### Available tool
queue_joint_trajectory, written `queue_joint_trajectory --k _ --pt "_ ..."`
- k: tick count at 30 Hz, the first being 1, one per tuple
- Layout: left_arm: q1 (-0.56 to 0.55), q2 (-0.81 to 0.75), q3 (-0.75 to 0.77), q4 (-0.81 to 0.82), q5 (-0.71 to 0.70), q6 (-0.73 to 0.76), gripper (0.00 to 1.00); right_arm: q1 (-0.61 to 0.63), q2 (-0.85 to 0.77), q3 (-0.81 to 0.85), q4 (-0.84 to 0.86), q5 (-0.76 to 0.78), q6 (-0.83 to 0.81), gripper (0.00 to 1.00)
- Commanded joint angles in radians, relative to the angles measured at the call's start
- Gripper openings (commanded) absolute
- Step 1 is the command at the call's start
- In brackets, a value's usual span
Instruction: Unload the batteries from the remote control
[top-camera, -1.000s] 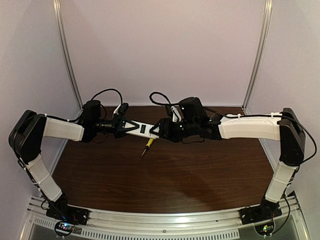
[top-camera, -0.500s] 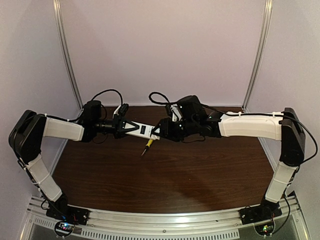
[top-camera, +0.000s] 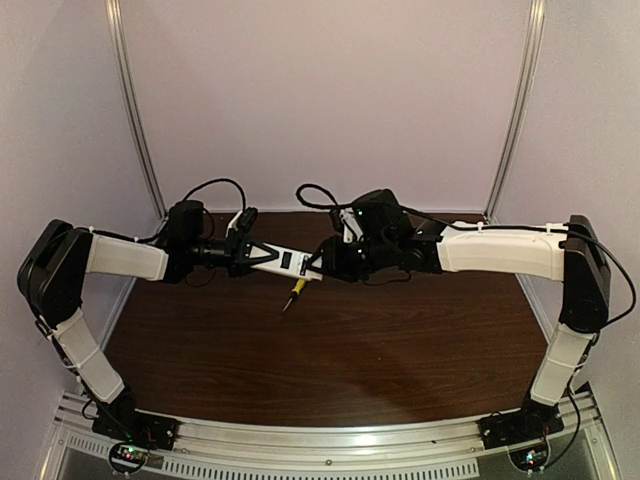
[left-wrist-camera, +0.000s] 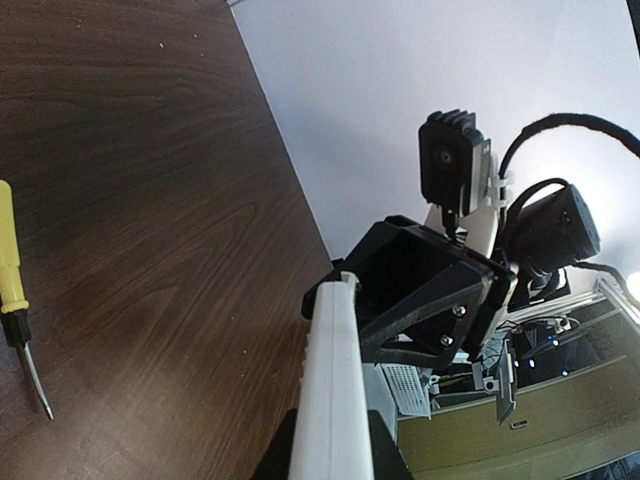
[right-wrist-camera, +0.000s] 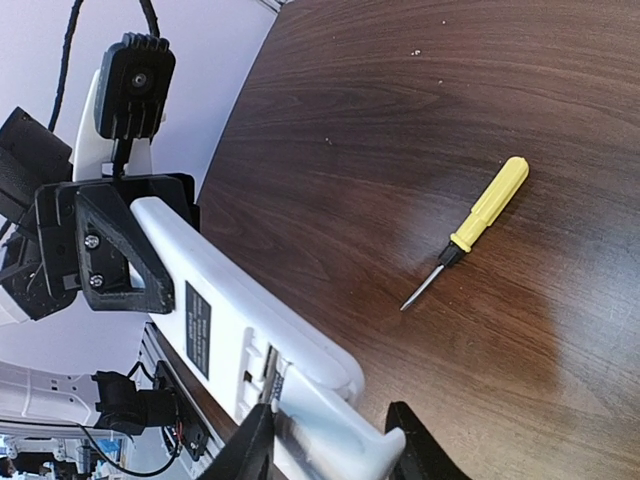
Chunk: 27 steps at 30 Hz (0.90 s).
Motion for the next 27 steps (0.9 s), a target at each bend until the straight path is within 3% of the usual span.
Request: queue_joint_trajectory --k 1,16,27 --pt "0.000 -0.024 0.029 0.031 0.003 0.019 0.00 0.008 -0.023 0.029 -0.056 0.039 -0.020 0.36" --pt "0.000 -0.027 0.033 0.014 -0.001 0.032 0.00 0.008 -0.045 0.017 -0.069 0.042 -0.022 0.22" --pt "0.000 -0.026 0.037 -0.004 -0.003 0.044 0.00 0.008 -0.069 -0.038 0.024 -0.014 -0.002 0.09"
